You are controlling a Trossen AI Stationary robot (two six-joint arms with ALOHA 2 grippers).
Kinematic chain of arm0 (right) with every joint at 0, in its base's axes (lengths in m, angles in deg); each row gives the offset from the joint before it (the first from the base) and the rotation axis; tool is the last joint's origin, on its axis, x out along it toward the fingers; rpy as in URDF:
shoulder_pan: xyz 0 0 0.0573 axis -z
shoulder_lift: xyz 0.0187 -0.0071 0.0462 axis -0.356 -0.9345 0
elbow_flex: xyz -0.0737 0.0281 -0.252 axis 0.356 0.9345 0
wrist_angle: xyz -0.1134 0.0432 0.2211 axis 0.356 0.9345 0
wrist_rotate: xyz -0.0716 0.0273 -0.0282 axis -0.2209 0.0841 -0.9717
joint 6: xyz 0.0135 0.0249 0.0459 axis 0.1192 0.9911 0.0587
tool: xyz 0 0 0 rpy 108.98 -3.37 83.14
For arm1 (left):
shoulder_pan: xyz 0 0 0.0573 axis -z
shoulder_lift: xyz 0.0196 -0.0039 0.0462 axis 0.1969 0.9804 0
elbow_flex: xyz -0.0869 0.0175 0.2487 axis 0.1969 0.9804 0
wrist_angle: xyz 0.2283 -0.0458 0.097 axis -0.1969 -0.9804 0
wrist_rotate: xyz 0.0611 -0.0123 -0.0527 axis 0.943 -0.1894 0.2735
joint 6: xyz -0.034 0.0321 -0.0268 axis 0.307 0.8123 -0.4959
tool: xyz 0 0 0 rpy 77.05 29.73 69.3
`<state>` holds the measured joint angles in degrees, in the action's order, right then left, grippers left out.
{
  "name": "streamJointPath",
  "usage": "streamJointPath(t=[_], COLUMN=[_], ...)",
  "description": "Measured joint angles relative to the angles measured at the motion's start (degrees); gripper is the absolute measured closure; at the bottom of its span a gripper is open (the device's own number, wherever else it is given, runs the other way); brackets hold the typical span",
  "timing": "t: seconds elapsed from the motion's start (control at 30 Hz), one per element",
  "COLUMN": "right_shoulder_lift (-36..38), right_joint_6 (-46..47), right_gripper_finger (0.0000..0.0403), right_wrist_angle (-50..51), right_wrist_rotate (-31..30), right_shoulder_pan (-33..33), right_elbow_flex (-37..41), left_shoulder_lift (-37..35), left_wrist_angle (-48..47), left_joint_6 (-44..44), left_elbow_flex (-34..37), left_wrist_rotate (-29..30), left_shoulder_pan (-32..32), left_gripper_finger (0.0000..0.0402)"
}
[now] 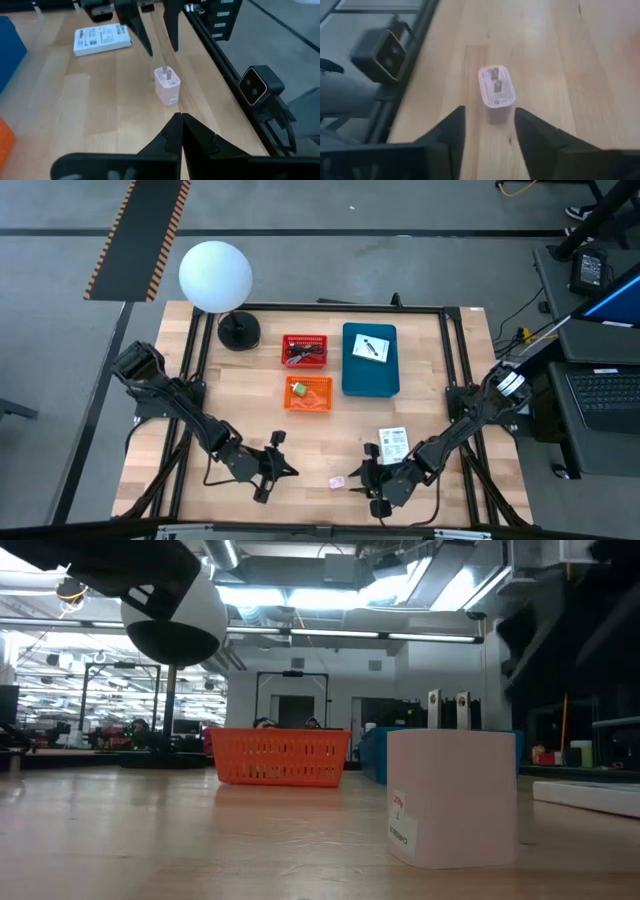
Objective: Pick and place items into bin
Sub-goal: Put the pink charger adapter into the orange bin
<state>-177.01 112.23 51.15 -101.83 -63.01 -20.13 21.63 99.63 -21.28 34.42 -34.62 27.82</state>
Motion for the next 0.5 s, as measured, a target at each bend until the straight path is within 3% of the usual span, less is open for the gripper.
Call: streamJointPath(t=[0.23, 0.5], right_shoulder_lift=[-5.5, -7.7], right_joint_6=[0.2, -1.3], right_gripper_finger=[0.0190, 0.0170], right_wrist_angle=[-6.9, -9.3], right_wrist_rotate=[0.8, 3.5], right_shoulder_pan=[1.7, 3.1], right_elbow_flex=[0.0, 0.0], left_shoulder_lift=[0.0, 0.1], left_wrist_angle=[0.3, 0.2], left_joint_6=[-0.7, -1.4], left_elbow_flex=[0.4, 0.4], left_wrist_rotate=[0.0, 0.0], left_shoulder_pan=[0.0, 0.0], left_gripper_finger=[0.0400, 0.0396])
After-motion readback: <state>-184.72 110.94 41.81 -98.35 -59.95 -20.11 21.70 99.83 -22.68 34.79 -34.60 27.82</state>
